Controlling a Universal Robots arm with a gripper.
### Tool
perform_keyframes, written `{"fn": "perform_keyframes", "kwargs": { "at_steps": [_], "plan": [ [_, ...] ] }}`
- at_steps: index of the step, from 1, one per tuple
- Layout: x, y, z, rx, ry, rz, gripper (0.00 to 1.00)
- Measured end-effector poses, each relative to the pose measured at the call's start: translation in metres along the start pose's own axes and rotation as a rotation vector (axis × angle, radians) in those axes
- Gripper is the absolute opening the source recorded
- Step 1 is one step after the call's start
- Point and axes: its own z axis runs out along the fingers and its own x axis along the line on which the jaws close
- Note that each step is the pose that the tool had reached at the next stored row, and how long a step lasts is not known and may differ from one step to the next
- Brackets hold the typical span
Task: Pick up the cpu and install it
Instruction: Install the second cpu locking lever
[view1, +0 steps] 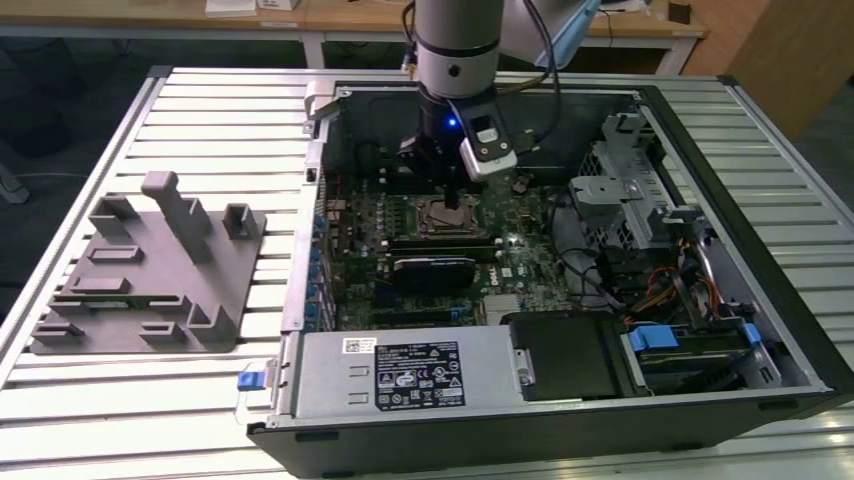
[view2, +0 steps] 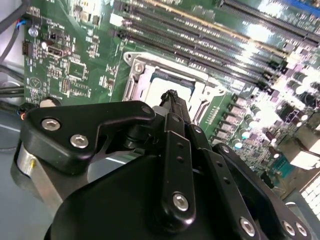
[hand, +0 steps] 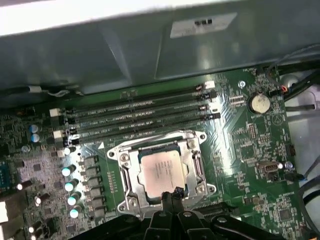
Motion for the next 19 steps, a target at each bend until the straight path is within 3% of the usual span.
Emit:
{"fn": "perform_keyframes", "kwargs": {
  "at_steps": [14, 19],
  "plan": [
    [-0.0043, -0.0204, 0.0022, -0.0017, 0.0009, -0.001, 0.11],
    [-0.0049, -0.0235, 0.0059, -0.0019, 0.0076, -0.008, 0.11]
  ]
}}
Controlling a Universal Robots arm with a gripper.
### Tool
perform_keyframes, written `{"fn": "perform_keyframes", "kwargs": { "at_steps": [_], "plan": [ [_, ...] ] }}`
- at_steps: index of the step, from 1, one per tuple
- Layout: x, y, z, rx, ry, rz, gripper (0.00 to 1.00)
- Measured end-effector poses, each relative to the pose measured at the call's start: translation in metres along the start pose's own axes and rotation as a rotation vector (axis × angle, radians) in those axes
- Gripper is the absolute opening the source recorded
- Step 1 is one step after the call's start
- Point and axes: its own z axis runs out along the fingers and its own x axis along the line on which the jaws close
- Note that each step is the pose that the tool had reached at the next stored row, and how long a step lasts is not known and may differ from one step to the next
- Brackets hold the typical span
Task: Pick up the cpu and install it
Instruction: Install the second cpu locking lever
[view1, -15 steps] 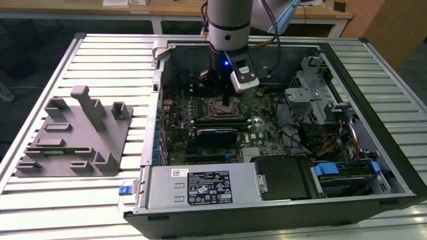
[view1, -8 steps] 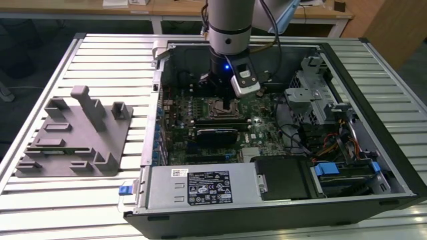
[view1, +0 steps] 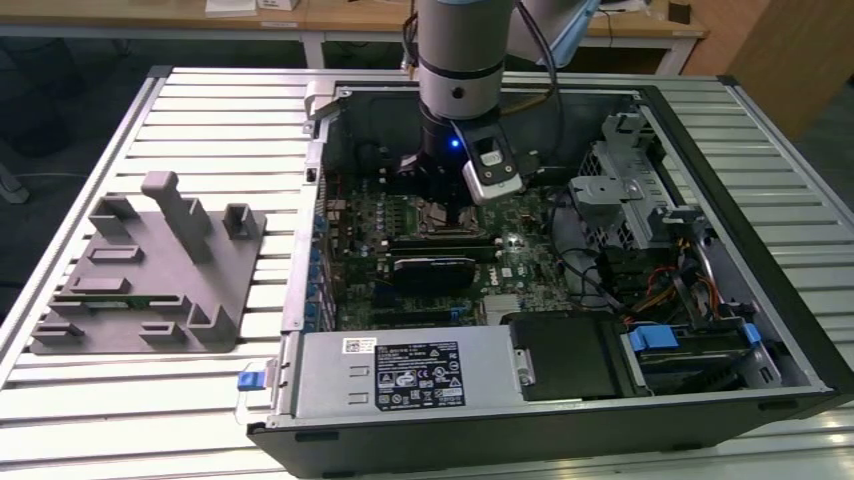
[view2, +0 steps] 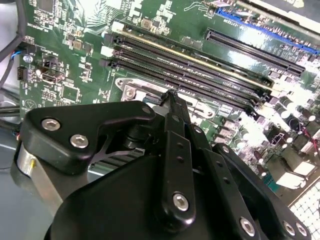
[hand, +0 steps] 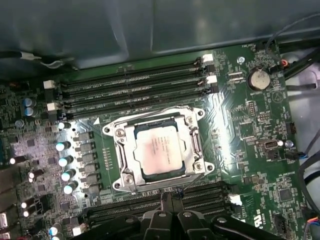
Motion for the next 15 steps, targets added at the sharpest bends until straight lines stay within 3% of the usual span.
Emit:
{"fn": "perform_keyframes", "kwargs": {
  "at_steps": [8, 15],
  "plan": [
    [0.0007, -0.0044, 0.0041, -0.0155, 0.0041, -0.020, 0.11],
    [0.0072, -0.0116, 0.0083, -0.0347, 0.0079, -0.029, 0.11]
  ]
}}
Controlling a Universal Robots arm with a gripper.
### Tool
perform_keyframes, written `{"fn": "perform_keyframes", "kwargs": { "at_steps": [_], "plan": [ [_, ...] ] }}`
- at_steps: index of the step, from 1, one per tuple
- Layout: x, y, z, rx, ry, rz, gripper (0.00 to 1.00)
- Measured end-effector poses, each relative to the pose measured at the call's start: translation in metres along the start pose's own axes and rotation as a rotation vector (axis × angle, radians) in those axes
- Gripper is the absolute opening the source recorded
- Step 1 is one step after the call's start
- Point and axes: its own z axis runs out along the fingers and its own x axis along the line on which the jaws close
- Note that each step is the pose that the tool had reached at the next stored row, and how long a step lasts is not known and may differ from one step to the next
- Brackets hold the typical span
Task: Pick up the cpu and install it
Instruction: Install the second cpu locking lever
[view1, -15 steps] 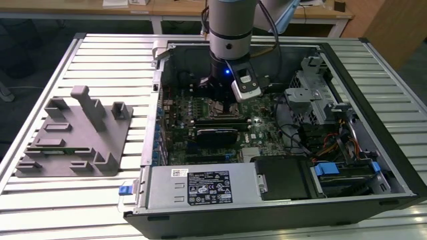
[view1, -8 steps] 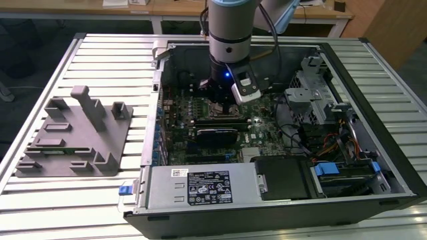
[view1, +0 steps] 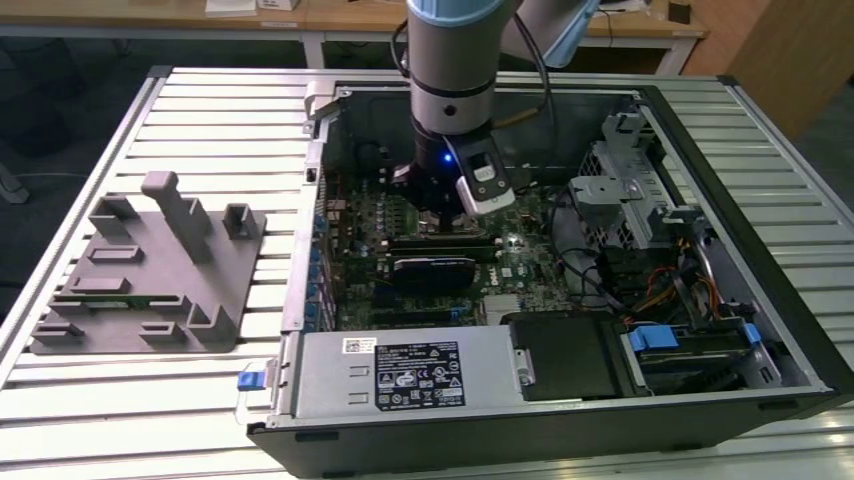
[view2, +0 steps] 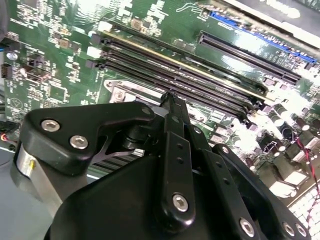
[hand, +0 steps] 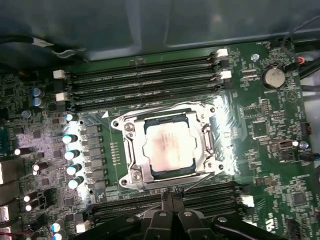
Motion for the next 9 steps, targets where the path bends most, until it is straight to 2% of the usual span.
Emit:
{"fn": "perform_keyframes", "kwargs": {
  "at_steps": [9],
  "plan": [
    [0.0095, -0.0108, 0.0048, -0.0437, 0.0071, 0.001, 0.11]
  ]
}}
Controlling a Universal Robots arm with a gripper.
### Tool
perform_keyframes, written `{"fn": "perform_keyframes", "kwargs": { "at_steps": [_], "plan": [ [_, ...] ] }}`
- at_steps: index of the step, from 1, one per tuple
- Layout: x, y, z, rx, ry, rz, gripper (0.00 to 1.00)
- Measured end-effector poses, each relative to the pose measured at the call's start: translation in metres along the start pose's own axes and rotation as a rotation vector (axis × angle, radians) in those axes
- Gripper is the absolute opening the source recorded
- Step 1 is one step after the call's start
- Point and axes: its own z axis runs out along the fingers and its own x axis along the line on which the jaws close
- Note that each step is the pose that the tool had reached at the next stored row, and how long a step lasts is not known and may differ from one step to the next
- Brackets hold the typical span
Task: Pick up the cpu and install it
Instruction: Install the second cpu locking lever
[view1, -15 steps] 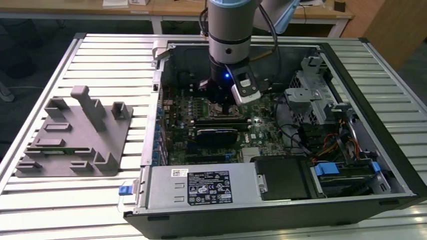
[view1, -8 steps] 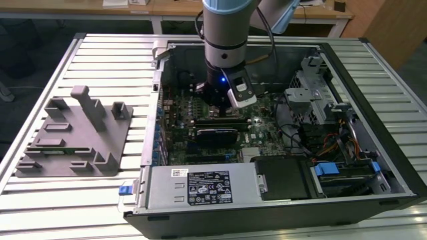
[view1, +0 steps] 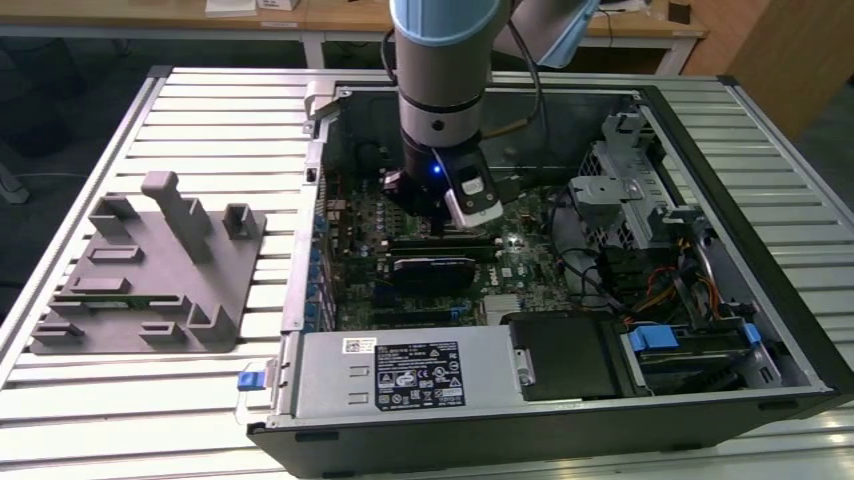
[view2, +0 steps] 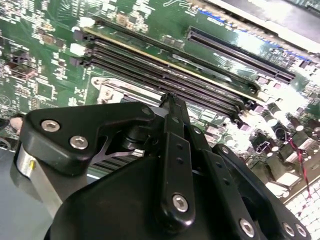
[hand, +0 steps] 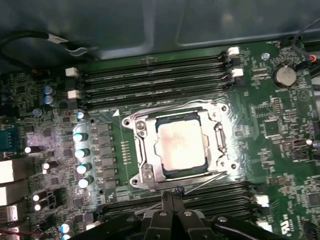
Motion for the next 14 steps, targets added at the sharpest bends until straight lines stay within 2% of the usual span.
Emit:
{"fn": "perform_keyframes", "kwargs": {
  "at_steps": [7, 11, 14],
  "plan": [
    [0.0070, -0.0086, 0.0028, -0.0401, 0.0065, 0.002, 0.11],
    [0.0104, -0.0128, 0.0042, -0.0599, 0.0098, 0.003, 0.11],
    [0.0127, -0.0149, 0.0054, -0.0815, 0.0133, 0.004, 0.11]
  ]
}}
